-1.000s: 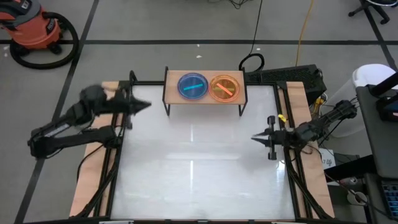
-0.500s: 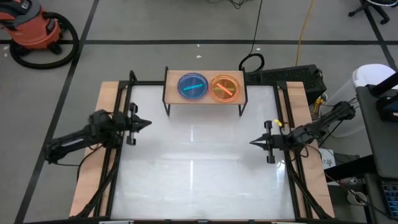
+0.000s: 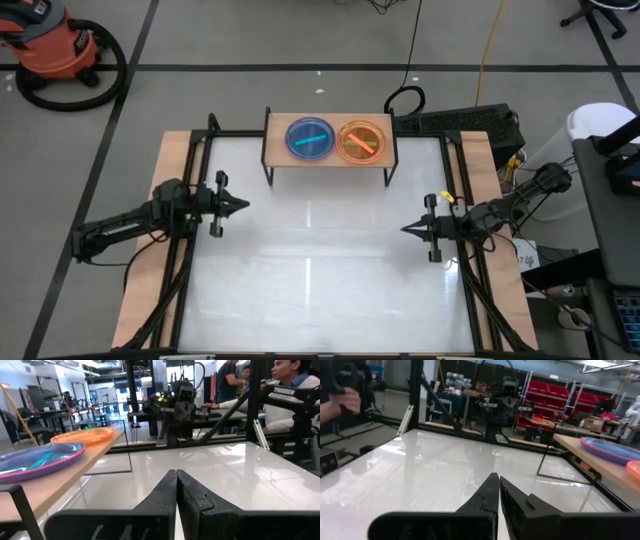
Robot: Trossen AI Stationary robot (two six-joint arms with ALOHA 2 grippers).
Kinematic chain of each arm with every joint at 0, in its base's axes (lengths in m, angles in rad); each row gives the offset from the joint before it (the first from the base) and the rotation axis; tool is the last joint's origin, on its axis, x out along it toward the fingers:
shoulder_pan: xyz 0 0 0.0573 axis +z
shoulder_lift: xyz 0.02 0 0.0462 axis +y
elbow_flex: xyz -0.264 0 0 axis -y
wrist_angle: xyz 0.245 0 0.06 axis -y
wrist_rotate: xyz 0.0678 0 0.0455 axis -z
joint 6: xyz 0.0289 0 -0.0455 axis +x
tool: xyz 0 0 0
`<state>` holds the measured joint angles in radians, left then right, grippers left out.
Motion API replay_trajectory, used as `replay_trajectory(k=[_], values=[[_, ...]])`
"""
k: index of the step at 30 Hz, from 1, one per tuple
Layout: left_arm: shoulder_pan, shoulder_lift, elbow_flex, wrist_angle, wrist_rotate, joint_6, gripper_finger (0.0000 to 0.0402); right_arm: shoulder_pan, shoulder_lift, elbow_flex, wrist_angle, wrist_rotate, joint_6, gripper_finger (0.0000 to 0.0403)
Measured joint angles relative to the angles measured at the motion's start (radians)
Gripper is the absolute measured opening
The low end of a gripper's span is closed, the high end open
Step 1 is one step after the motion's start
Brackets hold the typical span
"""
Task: Place and stack plates onto a shelf
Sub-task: Return to Home Position
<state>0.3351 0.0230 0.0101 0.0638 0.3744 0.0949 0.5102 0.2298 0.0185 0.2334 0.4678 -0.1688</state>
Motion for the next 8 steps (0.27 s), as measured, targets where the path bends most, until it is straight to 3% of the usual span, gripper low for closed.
replay_trajectory(k=[8], values=[[0.0,0.003,0.0,0.0,-0.008,-0.001,0.0019,0.0,-0.001,-0.001,0.002,0.029,0.0,0.0]])
